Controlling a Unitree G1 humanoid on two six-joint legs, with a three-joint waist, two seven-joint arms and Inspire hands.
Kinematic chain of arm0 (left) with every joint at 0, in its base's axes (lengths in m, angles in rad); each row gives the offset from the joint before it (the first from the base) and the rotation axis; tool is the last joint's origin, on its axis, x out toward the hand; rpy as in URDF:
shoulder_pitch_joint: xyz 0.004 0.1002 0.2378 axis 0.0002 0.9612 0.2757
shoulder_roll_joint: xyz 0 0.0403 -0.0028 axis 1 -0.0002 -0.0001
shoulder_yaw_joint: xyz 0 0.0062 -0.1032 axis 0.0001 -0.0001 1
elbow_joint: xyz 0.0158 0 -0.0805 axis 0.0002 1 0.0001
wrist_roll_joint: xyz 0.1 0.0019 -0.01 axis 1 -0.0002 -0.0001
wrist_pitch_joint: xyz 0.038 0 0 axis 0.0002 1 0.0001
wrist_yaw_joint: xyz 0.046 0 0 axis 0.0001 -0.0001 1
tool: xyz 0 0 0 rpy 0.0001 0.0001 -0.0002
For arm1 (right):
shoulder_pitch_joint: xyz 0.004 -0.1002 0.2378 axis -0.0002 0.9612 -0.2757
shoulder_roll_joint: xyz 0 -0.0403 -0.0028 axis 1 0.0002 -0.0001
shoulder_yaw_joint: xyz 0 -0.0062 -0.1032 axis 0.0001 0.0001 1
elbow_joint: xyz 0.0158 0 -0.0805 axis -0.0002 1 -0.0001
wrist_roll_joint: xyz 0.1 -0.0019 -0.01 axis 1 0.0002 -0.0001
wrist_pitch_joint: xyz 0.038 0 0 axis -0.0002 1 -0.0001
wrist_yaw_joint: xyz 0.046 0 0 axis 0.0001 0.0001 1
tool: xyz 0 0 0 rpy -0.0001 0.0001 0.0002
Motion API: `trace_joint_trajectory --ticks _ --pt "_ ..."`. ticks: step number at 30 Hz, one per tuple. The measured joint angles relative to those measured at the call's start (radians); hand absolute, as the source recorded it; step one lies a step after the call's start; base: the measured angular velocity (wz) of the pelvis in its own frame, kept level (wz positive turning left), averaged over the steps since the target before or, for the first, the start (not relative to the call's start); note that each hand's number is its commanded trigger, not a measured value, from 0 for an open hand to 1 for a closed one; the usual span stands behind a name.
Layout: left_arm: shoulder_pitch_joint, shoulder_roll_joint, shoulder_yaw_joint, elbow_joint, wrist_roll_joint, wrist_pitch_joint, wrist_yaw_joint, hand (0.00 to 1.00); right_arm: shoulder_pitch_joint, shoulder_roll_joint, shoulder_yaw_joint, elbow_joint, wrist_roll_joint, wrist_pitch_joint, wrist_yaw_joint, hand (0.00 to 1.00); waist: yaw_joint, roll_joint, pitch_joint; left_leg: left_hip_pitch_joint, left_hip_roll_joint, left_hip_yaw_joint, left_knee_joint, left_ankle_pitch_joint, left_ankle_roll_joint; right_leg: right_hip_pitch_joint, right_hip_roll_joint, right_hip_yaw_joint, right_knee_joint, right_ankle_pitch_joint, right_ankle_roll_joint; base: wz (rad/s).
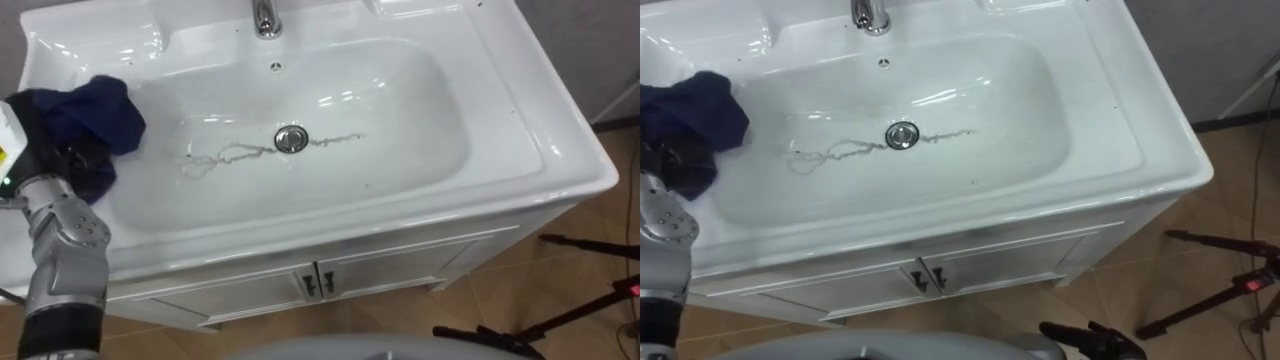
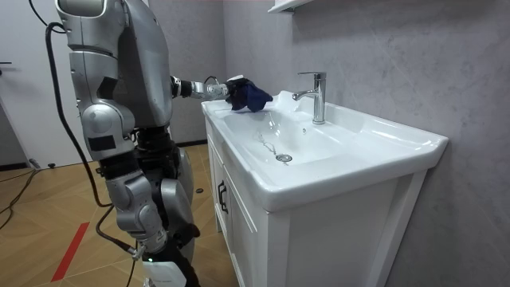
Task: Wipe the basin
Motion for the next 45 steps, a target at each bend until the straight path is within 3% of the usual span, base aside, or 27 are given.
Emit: trace_joint_trajectory --ticks 3,6,9,14,32,36,39,45 --pt "0.000 -0.007 -0.008 -0.055 0.034 -0.050 0.037 1.00 0.002 -0.007 0.004 0.000 0.004 -0.027 0.003 0.00 -0.003 0.010 0.0108 -0.007 -0.001 0.000 0.001 0.000 0.000 -0.005 -0.001 -0.003 0.000 0.000 0.000 0.04" --pt "0.000 -0.011 -0.031 -0.081 0.038 -0.097 0.078 1.00 0.004 -0.008 0.016 0.000 0.011 -0.043 0.014 0.00 -0.009 0.008 0.0100 -0.007 -0.001 -0.001 0.001 0.000 0.000 -0.004 0.000 -0.003 -0.004 -0.001 0.000 0.00" --pt "0.001 -0.012 -0.056 -0.081 0.039 -0.120 0.098 1.00 0.003 -0.006 0.035 0.000 0.015 -0.050 0.023 0.00 -0.018 -0.003 0.0086 -0.007 -0.001 -0.001 0.001 0.000 0.000 -0.004 -0.001 -0.002 -0.003 -0.001 0.000 0.00" --pt "0.008 -0.014 -0.098 -0.081 0.099 -0.122 0.101 1.00 0.013 0.006 0.037 -0.001 0.009 -0.050 0.045 0.00 -0.022 -0.026 -0.0039 -0.001 -0.002 0.000 0.001 0.000 0.000 0.004 -0.001 0.001 -0.006 0.000 0.000 0.00" --pt "0.048 -0.059 -0.127 -0.080 0.144 -0.129 0.092 1.00 0.012 0.006 0.035 -0.002 0.002 -0.051 0.055 0.00 -0.048 -0.022 -0.0018 0.010 -0.002 0.000 0.001 0.000 0.000 0.017 -0.001 0.003 -0.016 0.001 0.001 0.00" --pt "0.058 -0.059 -0.143 -0.047 0.223 -0.125 0.092 1.00 0.013 0.007 0.035 -0.005 0.002 -0.048 0.050 0.00 -0.050 -0.021 0.0009 0.017 -0.002 0.001 0.000 0.000 0.000 0.026 -0.001 0.000 -0.016 0.000 0.001 0.00" --pt "0.058 -0.059 -0.177 -0.005 0.297 -0.103 0.091 1.00 0.008 0.006 0.035 -0.004 0.002 -0.047 0.050 0.00 -0.053 -0.018 0.0024 0.015 -0.002 0.001 0.000 0.000 0.000 0.023 -0.001 0.000 -0.016 0.000 0.001 0.00" --pt "0.058 -0.060 -0.235 0.015 0.342 -0.071 0.072 1.00 0.001 0.005 0.035 0.000 0.002 -0.039 0.046 0.00 -0.057 -0.014 0.0021 0.008 -0.002 0.006 0.000 0.000 0.000 0.013 -0.001 0.003 -0.014 0.001 0.001 -0.01"
